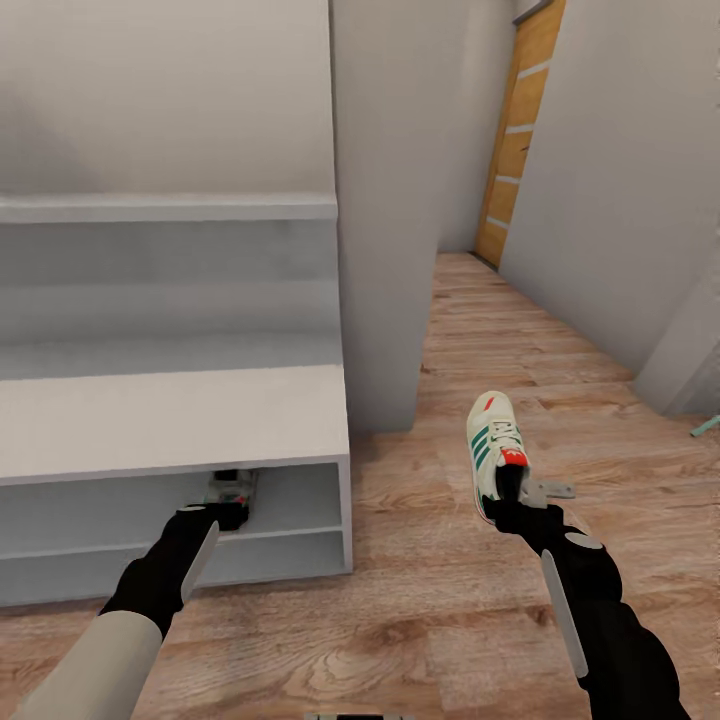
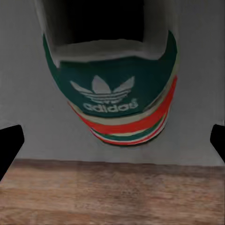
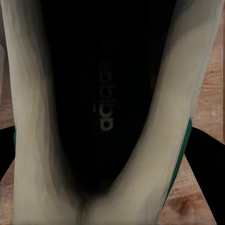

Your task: Pick up the two gym shoes and the two sandals from the corridor floor and place them onto the hallstand (shoe rack) in the corridor, making sure they are on the rack and not on the floor. Arrange them so the two gym shoes are next to each other and the two sandals are next to each other.

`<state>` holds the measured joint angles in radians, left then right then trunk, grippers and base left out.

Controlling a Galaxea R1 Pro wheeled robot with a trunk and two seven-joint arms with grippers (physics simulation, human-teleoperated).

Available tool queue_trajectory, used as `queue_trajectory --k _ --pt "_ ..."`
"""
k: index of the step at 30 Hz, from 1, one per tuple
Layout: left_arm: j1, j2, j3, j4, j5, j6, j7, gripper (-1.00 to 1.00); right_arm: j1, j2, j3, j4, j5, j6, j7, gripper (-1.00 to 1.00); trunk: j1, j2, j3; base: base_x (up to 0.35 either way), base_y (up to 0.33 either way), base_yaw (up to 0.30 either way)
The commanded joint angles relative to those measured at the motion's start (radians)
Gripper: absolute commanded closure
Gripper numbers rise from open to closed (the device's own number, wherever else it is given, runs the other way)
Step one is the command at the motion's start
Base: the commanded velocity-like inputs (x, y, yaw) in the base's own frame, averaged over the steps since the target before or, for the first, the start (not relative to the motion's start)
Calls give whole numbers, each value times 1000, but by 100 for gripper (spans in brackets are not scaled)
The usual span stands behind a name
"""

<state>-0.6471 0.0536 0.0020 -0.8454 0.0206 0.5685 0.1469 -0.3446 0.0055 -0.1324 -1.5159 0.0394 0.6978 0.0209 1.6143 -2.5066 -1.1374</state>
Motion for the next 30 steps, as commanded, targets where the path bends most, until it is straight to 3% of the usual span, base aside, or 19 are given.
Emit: queue_trajectory --k 1,16,30 --pt "0 0 -1 -1 2 5 3 -100 0 1 -1 -1 4 5 2 100 -1 0 -1 -314 0 0" --pt "0 0 -1 -1 2 4 2 -100 -1 1 -1 -1 4 5 1 100 -1 0 -1 -324 37 0" --pt "1 2 -1 0 2 -8 0 -100 -1 3 -3 -1 4 5 1 100 -1 0 -1 -26 9 0"
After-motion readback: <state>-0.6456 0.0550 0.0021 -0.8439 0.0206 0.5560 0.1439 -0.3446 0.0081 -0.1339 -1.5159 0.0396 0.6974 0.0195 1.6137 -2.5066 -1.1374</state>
